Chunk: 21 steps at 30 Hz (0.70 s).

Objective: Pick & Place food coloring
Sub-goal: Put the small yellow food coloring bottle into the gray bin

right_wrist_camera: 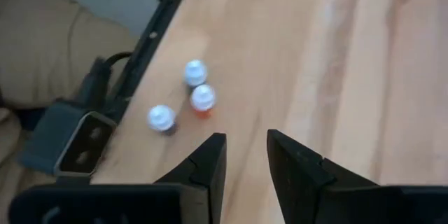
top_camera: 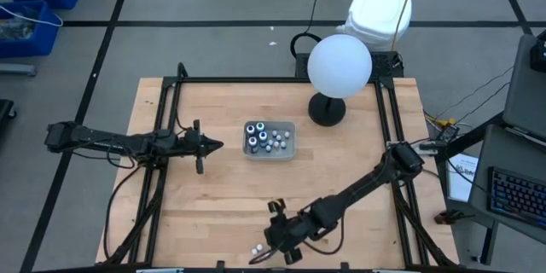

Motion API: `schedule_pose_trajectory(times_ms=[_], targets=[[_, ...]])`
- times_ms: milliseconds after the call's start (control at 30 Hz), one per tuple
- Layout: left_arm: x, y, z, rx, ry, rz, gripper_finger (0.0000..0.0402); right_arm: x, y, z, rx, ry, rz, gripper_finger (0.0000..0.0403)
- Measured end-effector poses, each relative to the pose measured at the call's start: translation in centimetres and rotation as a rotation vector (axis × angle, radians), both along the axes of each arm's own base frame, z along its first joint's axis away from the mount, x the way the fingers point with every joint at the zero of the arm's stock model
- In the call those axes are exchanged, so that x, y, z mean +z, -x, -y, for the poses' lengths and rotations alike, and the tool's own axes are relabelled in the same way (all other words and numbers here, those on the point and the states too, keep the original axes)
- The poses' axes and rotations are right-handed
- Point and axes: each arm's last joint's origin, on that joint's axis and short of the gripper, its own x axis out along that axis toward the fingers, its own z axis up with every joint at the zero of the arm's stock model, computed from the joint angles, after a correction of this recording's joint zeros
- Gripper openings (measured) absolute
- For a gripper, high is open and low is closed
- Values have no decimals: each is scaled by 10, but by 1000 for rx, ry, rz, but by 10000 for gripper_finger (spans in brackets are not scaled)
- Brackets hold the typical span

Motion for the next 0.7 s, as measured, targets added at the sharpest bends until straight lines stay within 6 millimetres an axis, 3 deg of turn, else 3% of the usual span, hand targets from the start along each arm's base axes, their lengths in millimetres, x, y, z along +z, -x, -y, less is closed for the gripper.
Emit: schedule_pose_trajectory(times_ms=[200,700], targets=[[0,0,0,0,0,3,12,-5,8,-8,-35,-76,-60,102],[0,0,0,1,6,3,12,-22,16,-28,40,-30,-41,203]])
